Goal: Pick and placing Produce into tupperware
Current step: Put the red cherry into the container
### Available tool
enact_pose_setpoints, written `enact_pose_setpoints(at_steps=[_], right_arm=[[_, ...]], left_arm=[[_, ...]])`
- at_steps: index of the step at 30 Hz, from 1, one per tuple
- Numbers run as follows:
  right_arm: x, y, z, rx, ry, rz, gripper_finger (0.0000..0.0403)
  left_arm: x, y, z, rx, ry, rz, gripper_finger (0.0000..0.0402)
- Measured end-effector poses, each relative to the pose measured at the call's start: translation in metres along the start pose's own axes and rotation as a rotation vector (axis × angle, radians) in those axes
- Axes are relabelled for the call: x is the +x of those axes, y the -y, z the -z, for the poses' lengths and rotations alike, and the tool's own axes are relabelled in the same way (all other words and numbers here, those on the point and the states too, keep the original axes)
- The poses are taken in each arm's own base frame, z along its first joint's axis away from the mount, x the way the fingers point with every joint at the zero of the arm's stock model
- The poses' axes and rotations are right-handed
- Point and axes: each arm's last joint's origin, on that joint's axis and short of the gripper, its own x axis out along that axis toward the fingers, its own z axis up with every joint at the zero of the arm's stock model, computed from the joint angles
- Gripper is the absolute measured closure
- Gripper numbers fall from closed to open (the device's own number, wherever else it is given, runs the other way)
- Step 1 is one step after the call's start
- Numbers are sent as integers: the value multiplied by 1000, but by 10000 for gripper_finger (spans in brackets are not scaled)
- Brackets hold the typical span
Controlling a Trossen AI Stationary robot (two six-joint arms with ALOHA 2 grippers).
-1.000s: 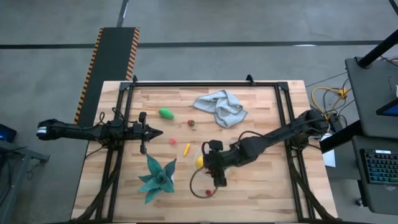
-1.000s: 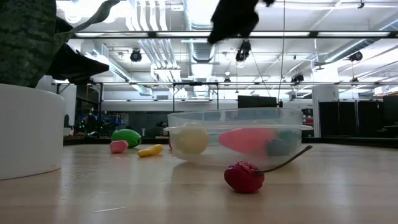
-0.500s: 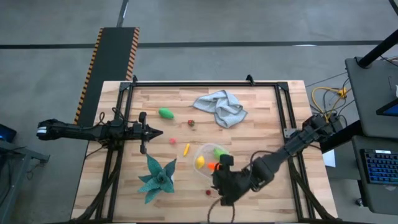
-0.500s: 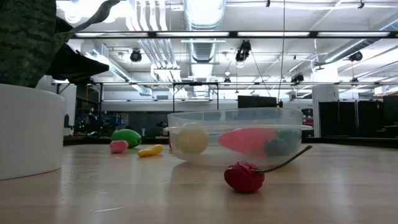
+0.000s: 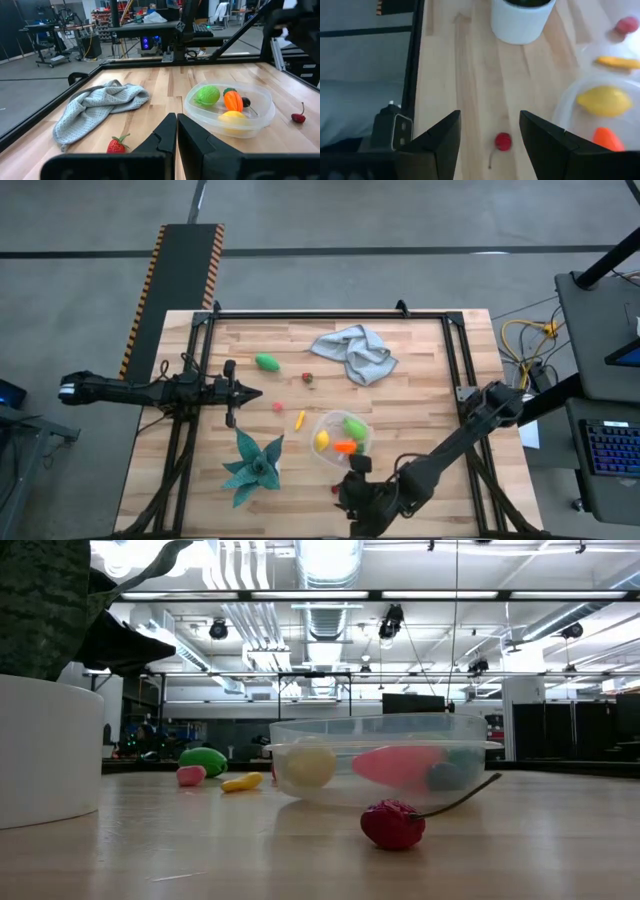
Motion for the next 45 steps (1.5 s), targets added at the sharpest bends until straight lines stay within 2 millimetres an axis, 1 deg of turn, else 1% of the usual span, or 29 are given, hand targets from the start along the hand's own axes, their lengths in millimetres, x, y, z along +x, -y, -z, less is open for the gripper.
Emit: enact_pose_setpoints(at_steps=[6,9,11,15,20,26,38,45], right_arm=[[38,-14,15,6,-77,5,209],[50,-21,17,8,-106,12,209],[54,-23,17,4,-137,37,209],[57,-23,18,-14,-207,102,209],[64,-25,23,-27,-248,128,209],[64,-17,32,-8,-320,201,212],[68,-12,43,44,-343,230,214],[71,-13,44,68,-323,216,214]], left_arm=[[1,0,1,2,-15,1,402],[2,0,3,3,-30,4,402],[3,1,4,5,-41,5,402],[4,1,6,7,-63,7,402],[5,1,8,9,-82,9,402],[6,1,8,9,-84,10,402],[6,1,8,9,-84,9,402],[6,1,8,9,-84,9,402]])
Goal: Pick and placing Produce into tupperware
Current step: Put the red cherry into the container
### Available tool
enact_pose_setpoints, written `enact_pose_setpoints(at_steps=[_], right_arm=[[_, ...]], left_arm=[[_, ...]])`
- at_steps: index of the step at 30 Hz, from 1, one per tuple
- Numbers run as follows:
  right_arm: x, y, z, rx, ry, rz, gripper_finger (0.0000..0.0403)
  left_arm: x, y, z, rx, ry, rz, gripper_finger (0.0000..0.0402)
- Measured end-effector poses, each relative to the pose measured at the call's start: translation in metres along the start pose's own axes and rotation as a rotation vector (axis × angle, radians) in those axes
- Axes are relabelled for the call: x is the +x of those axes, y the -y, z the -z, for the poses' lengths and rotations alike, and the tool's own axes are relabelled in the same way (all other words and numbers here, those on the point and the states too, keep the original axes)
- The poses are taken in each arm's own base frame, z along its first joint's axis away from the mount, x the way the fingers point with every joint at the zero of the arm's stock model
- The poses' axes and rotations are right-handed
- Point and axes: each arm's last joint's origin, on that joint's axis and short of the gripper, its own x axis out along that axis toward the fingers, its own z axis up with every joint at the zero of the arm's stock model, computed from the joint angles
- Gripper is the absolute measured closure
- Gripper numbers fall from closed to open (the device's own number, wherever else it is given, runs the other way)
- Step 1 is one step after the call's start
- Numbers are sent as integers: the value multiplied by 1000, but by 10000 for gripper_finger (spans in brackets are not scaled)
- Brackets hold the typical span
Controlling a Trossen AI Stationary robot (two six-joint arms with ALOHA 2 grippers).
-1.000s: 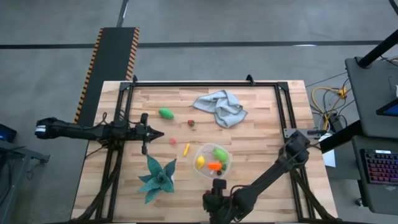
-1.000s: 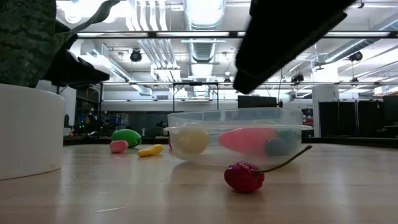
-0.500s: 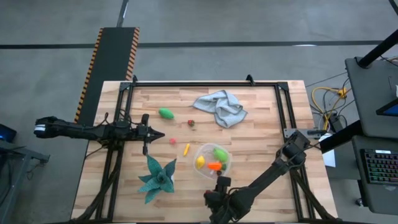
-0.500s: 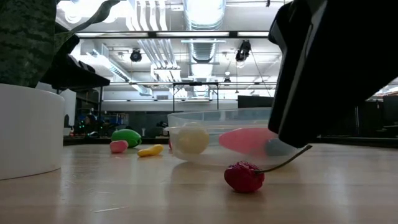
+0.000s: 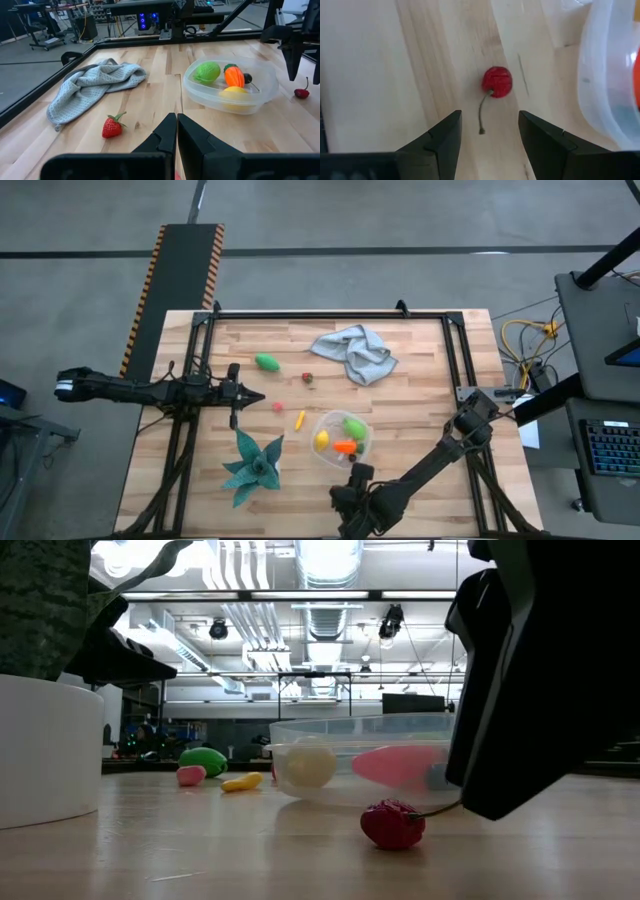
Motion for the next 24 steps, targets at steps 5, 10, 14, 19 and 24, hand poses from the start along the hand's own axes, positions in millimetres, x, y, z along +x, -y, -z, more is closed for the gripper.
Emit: enact_pose_setpoints(at_steps=[5,10,14,19,24], right_arm=[[2,-1,1,7,-1,-18,216],[2,-1,0,11,5,-25,218],[4,-1,2,9,-1,-22,227],[4,-1,1,11,0,-26,247],[5,-1,0,20,-14,-53,277]], left_arm=[[0,0,0,0,0,0,402],[0,0,0,0,0,0,402],[0,0,0,0,0,0,402],[0,0,0,0,0,-1,402],[0,0,0,0,0,0,402]])
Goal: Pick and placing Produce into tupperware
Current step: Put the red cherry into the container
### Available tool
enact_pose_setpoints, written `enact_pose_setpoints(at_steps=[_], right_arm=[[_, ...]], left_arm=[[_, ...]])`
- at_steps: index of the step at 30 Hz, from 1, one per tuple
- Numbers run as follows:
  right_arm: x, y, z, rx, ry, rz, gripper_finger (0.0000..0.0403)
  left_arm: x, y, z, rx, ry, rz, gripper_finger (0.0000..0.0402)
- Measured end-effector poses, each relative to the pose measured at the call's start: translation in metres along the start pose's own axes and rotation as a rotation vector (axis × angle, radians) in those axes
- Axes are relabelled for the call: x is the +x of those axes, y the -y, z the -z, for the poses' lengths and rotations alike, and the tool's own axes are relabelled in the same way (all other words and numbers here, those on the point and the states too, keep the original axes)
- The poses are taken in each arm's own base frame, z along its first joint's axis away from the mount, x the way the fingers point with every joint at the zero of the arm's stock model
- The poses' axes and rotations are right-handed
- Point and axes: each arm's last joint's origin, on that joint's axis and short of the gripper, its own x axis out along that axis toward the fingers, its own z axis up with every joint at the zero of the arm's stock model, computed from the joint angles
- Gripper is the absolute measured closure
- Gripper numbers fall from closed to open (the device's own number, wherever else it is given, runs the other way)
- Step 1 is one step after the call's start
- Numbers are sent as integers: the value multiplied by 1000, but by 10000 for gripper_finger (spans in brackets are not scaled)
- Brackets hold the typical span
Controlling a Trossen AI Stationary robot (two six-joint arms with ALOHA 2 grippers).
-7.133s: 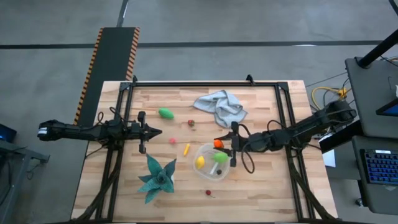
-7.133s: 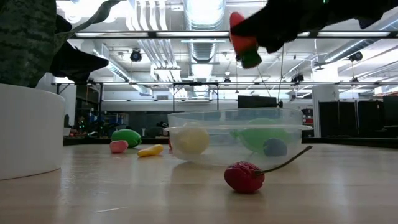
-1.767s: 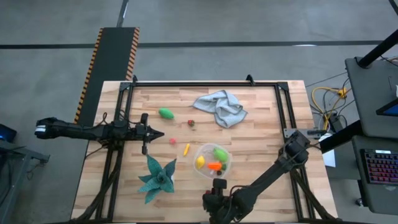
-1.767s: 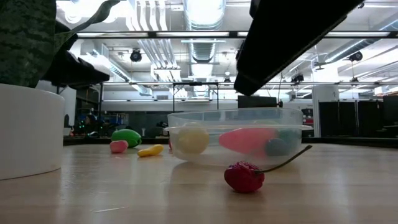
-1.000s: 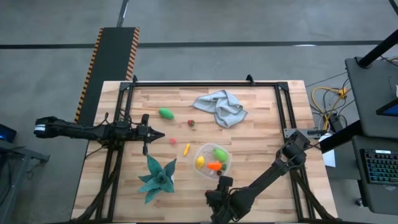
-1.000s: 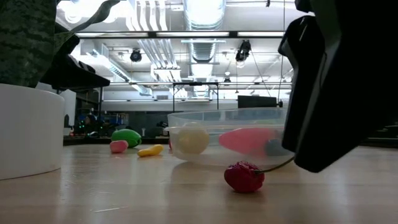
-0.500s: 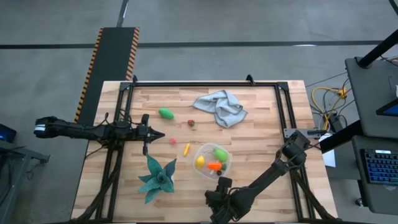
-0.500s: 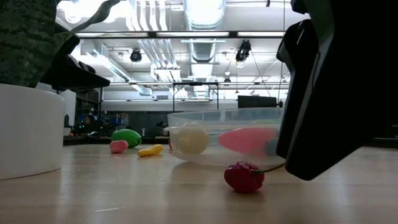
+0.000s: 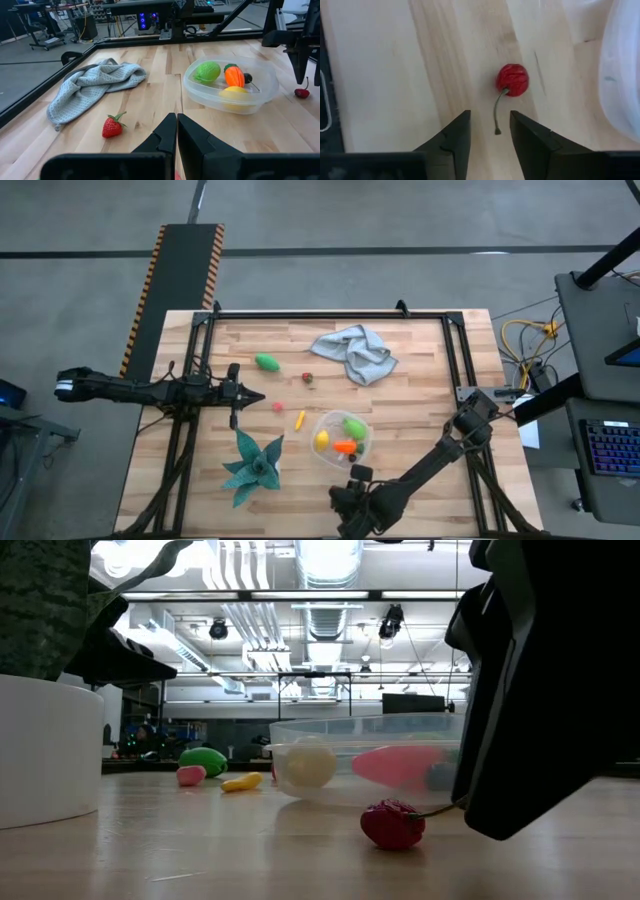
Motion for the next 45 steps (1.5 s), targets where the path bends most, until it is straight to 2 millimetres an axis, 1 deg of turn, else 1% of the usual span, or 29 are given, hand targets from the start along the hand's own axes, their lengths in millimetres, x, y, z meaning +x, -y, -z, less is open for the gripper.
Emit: enact_pose_setpoints(at_steps=[18,32,41,45], right_arm=[[3,2,-1,1,-17,-11,390],[2,3,-4,-33,-17,-13,394],[-14,-4,-19,-64,32,-50,394],[-25,-2,-25,-87,50,11,394]], left_arm=[[0,0,0,0,0,0,402],[0,0,0,0,0,0,402],[0,0,0,0,-1,0,402],[0,0,0,0,0,0,402]])
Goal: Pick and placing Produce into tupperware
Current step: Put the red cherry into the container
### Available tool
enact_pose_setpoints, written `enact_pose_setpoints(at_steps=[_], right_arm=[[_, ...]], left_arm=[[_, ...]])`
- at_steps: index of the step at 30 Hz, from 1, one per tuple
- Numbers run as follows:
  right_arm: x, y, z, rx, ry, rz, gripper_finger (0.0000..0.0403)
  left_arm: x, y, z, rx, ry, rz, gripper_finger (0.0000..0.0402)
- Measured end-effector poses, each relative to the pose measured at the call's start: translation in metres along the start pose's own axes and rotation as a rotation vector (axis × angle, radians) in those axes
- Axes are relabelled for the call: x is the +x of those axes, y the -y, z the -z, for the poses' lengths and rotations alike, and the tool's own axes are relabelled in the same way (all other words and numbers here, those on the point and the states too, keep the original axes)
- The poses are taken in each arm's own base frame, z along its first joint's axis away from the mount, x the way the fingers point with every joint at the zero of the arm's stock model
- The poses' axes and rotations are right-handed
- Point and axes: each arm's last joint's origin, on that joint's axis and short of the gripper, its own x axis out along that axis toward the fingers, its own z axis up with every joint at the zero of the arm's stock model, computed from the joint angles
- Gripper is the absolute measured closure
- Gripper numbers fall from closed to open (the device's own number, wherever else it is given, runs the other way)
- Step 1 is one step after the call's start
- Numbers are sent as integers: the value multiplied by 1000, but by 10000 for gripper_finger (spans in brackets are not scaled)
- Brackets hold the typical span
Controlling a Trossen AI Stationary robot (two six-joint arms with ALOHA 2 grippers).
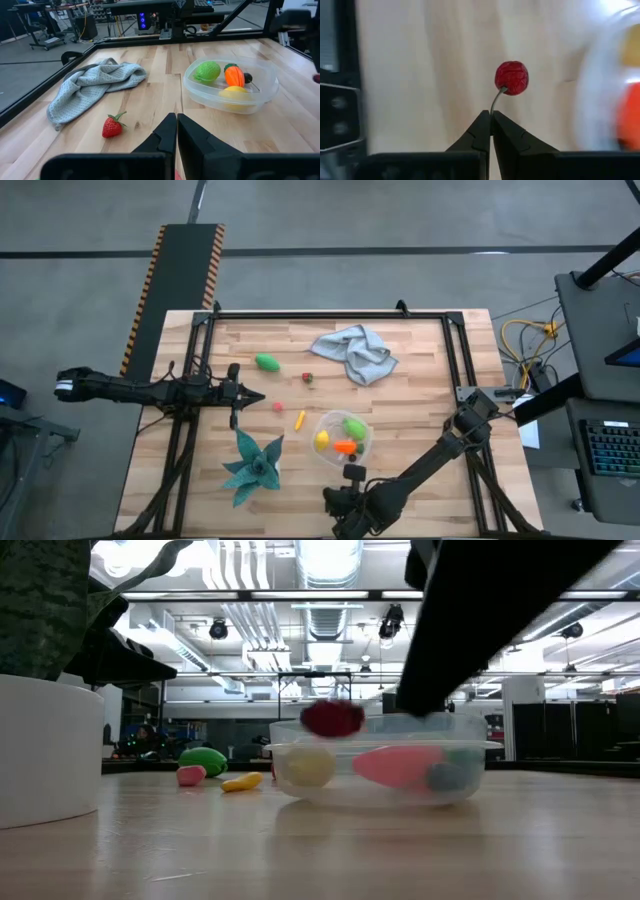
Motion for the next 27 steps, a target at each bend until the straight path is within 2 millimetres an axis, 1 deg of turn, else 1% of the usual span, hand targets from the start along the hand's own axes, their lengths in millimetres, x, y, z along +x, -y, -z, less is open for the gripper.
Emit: enact_pose_setpoints(at_steps=[7,9,13,21,24,27], right_arm=[[-16,17,-6,-66,-11,209,394],[-18,23,-8,-76,-27,249,394],[-14,38,-14,-81,-66,307,394],[-6,66,-30,-93,-121,357,394],[-3,78,-37,-93,-139,365,394],[1,90,-43,-80,-187,331,394]], left_arm=[[0,0,0,0,0,0,402],[0,0,0,0,-1,0,402],[0,0,0,0,-1,0,402],[0,0,0,0,-1,0,402],[0,0,0,0,-1,0,402],[0,0,0,0,-1,0,402]])
